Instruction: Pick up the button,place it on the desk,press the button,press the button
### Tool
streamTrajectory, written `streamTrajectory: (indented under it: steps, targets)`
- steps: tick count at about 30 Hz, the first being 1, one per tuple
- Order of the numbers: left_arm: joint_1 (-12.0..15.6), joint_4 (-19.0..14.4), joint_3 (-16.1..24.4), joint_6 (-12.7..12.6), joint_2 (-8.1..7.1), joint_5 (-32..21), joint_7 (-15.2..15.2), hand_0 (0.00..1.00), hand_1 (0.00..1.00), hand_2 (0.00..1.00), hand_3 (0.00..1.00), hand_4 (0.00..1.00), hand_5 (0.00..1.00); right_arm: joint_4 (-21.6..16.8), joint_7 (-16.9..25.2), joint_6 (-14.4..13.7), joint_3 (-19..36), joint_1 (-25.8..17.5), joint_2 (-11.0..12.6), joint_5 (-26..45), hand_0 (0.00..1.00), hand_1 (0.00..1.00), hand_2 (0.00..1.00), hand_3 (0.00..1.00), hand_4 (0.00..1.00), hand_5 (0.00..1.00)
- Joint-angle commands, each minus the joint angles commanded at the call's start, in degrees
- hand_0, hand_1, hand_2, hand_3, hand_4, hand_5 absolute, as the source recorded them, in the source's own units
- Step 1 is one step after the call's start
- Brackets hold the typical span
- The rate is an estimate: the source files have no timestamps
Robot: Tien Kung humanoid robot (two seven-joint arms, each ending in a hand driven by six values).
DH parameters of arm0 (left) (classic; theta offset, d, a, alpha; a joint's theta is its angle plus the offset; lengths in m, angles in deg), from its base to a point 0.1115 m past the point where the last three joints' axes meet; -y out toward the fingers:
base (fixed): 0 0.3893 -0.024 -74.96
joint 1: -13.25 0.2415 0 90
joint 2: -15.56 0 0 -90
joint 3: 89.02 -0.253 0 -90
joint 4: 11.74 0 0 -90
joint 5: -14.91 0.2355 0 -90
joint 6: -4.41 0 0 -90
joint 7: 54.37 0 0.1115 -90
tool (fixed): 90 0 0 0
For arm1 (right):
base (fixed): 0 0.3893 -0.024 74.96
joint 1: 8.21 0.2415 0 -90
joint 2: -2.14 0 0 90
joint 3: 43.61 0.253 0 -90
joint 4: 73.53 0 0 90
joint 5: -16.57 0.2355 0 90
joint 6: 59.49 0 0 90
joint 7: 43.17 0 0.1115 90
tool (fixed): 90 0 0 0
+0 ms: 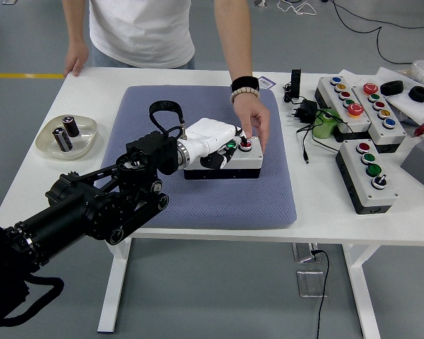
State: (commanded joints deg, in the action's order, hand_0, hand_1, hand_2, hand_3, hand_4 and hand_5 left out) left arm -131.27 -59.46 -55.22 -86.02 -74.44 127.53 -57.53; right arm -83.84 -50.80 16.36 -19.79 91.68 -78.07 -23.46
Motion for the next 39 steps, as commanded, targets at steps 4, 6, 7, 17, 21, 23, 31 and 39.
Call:
streamTrajectory:
  steps: [4,6,7,17,21,23,31,39]
  targets:
    - [0.22,-2.67,2.57,0.14,0.0,0.52,-0.11,0.002,0.002,0.002,0.743,0.282,0.002,0.0,-0.02,0.01,0.09,-0.03,0.01,-0.07,0.647,0.531,0.559,0.633,0.24,0.241]
    - [0.38,-3.57,3.67,0.16,0.0,0.57,-0.14,0.002,0.002,0.002,0.743,0.285,0.002,0.0,-0.01,0.01,0.1,-0.02,0.01,-0.05,0.647,0.53,0.559,0.634,0.24,0.241]
    - [0.51,-3.93,4.47,0.21,0.0,0.41,-0.17,0.002,0.002,0.002,0.743,0.285,0.002,0.0,-0.03,0.04,0.28,-0.01,0.01,-0.23,0.647,0.53,0.559,0.634,0.24,0.241]
    - [3.69,-2.6,16.99,-5.62,0.0,-11.03,0.27,0.117,0.31,0.353,0.861,0.746,0.492,0.0,-0.06,0.05,1.21,0.22,-0.12,-0.79,0.646,0.53,0.559,0.634,0.24,0.241]
    - [5.55,-3.14,23.1,-7.89,0.0,-20.23,1.21,0.117,0.31,0.353,0.861,0.746,0.492,0.0,-0.11,0.09,1.55,0.29,-0.18,-1.1,0.646,0.53,0.559,0.634,0.24,0.241]
    - [6.39,-3.26,26.11,-7.7,0.0,-25.07,2.1,0.582,0.672,0.73,0.939,0.762,0.762,0.0,-0.09,0.06,1.58,0.34,-0.22,-1.1,0.647,0.53,0.559,0.633,0.24,0.241]
    - [10.92,-4.54,36.38,-5.74,0.0,-44.27,1.73,0.652,0.728,0.823,0.841,0.762,0.772,0.0,-0.17,0.02,1.76,0.49,-0.46,-1.11,0.647,0.53,0.559,0.634,0.24,0.241]
    - [18.36,-8.46,43.24,-4.5,-4.16,-52.23,5.32,0.681,0.734,0.847,0.783,0.756,0.82,0.0,0.28,-0.4,2.44,0.87,-0.35,-0.75,0.646,0.53,0.559,0.634,0.24,0.241]
